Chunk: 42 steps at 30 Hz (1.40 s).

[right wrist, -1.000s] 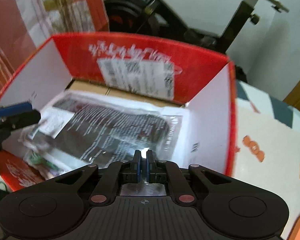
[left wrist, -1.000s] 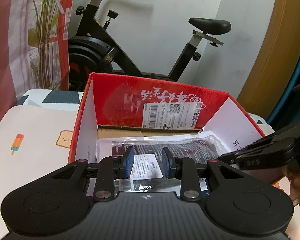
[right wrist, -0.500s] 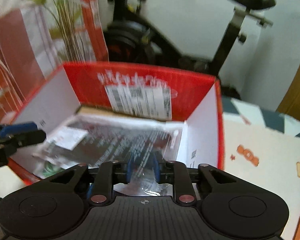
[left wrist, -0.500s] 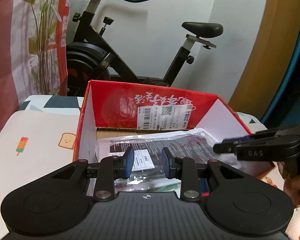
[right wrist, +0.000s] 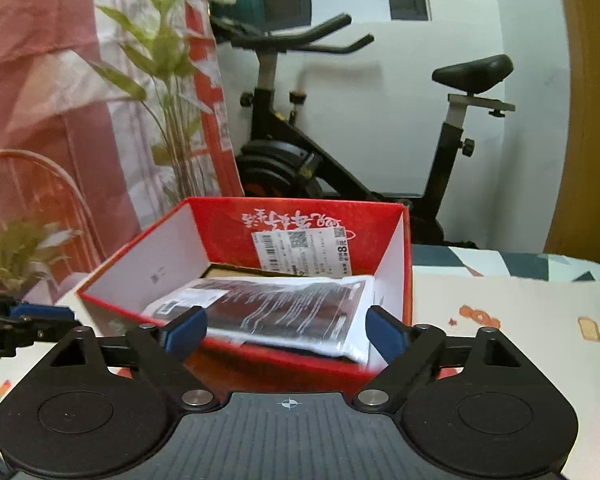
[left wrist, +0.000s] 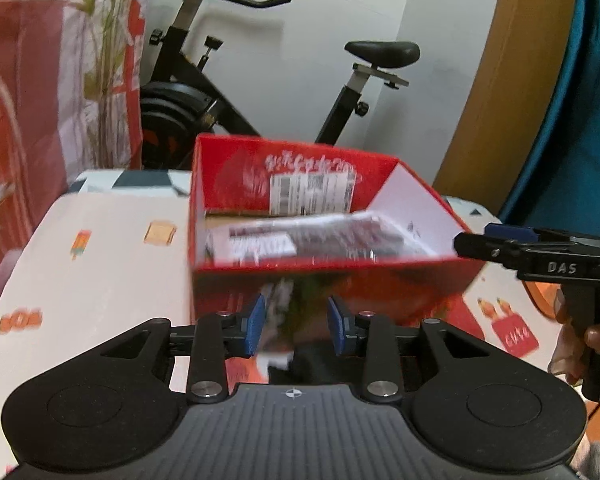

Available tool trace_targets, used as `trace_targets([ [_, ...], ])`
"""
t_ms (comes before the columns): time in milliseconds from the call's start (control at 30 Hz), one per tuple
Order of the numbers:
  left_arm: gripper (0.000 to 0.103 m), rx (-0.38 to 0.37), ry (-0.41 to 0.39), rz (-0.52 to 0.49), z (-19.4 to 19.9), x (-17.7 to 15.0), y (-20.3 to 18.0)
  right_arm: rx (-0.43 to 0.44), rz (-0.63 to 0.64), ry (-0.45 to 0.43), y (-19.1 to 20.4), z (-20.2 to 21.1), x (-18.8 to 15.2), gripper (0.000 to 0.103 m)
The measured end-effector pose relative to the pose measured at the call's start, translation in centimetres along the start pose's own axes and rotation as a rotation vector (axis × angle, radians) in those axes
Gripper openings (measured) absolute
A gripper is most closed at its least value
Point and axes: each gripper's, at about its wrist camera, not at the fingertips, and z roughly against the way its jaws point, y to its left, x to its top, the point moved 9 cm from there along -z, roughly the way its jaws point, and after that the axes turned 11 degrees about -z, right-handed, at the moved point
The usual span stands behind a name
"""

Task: Organize soft objects
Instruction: 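Move both grippers to the green zongzi-shaped pouch on the table, then close the left gripper on the green pouch while the right gripper closes beside it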

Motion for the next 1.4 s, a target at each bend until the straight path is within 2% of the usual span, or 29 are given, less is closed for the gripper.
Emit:
trace_targets([
  [133,0.036,0.007,0.028,0.020,1.7,-2.7,0.2,0.011,-0.033,-0.013,-0.4,2.0,-2.7,0.085],
  [300,0.037,0.038,0.045,0.116,3.4,-5.9,1.5,0.007,-0.098,-0.002,-1.3,3.4,-6.4,0.085],
  [567,0.039,0.099,0.049,0.280,5.0,-10.0,3.7,0.010,-0.096,0.079,-0.5,3.5,-11.8,0.083],
  [833,0.037,0.111,0.045,0.392,5.1,-12.0,5.9,0.034,-0.017,0.091,1.9,3.0,-12.0,0.081],
  [1033,0.037,0.118,0.043,0.459,4.5,-13.2,7.7,0.054,0.052,0.123,3.5,1.8,-12.3,0.072],
  [1167,0.037,0.101,0.030,0.496,4.5,-13.6,8.3,0.070,0.079,0.145,4.4,1.3,-12.5,0.062],
  [1400,0.037,0.044,0.022,0.525,4.0,-14.4,7.8,0.090,0.110,0.166,5.6,1.0,-12.9,0.061],
])
